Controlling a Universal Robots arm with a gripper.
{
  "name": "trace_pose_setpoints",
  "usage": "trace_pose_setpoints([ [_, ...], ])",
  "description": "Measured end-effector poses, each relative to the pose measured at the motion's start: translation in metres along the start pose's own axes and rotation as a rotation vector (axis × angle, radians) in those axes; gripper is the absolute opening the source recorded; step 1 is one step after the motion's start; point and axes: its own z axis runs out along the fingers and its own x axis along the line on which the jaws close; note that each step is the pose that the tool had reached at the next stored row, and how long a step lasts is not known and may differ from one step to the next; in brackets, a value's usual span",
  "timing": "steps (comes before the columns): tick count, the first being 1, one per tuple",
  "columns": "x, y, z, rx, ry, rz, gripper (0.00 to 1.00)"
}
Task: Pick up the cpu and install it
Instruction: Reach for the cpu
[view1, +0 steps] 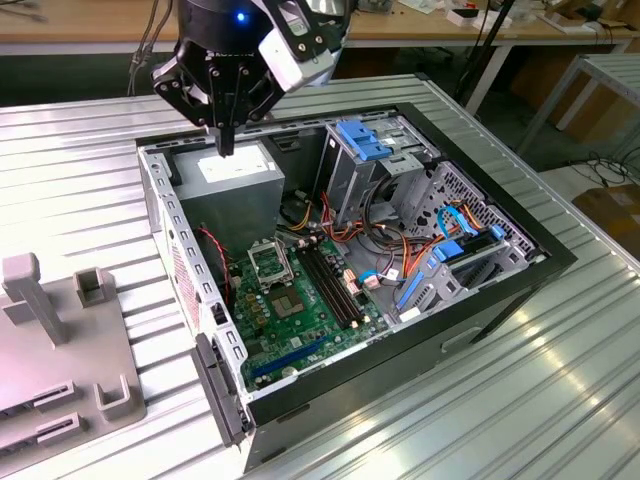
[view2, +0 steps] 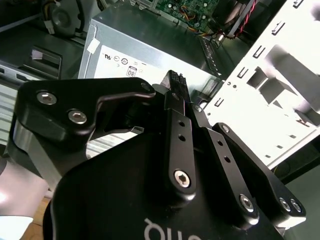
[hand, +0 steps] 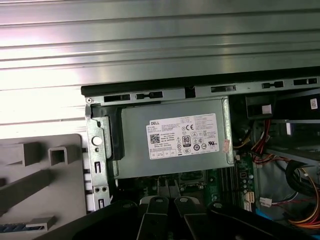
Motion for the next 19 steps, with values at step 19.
trace_pose_setpoints([
  [19,0.009,-0.0007,-0.0003,0.0001,0.0,0.0,0.11],
])
